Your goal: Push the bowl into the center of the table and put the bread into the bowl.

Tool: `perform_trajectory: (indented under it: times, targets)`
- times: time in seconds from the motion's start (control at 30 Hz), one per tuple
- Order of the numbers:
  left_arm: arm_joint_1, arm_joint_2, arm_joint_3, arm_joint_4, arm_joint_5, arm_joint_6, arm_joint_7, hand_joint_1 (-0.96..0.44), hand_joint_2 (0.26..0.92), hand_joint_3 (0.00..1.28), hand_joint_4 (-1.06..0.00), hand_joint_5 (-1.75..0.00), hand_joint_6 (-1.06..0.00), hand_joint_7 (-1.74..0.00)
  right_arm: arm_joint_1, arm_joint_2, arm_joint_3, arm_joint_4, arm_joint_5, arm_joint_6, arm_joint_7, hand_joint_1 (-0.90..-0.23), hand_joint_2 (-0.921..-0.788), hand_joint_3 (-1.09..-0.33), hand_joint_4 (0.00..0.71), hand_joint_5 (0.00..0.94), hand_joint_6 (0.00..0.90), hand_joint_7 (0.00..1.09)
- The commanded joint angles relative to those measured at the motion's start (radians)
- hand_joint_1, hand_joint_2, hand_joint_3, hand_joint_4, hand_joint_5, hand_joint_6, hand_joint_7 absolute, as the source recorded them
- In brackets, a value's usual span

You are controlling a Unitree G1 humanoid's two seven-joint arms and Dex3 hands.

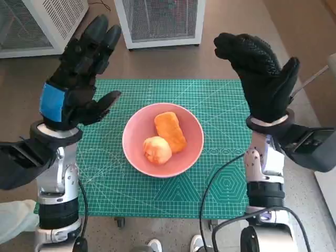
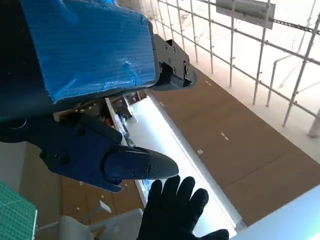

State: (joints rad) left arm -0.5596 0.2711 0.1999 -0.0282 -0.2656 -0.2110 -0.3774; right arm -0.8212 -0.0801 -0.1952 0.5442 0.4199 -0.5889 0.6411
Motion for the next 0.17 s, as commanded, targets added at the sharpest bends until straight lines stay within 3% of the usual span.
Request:
perform_trajectory:
  times: [0.03, 0.17]
  targets:
    - [-0.022, 0.009, -0.01, 0.018, 0.016, -0.023, 0.006, -0.65, 0.921, 0.3, -0.28, -0.03, -0.33, -0.07, -0.012, -0.01, -0.003, 0.021, -0.003, 0.008, -0.001, -0.518, -0.921, -0.484, 0.298, 0.008, 0.437, 0.01]
    - [-0.025, -0.003, -0.015, 0.019, 0.023, -0.031, 0.019, -0.64, 0.921, 0.31, -0.28, -0.02, -0.33, -0.07, -0.018, -0.011, -0.004, 0.037, -0.006, 0.002, 0.0, -0.519, -0.921, -0.483, 0.304, 0.01, 0.437, 0.01]
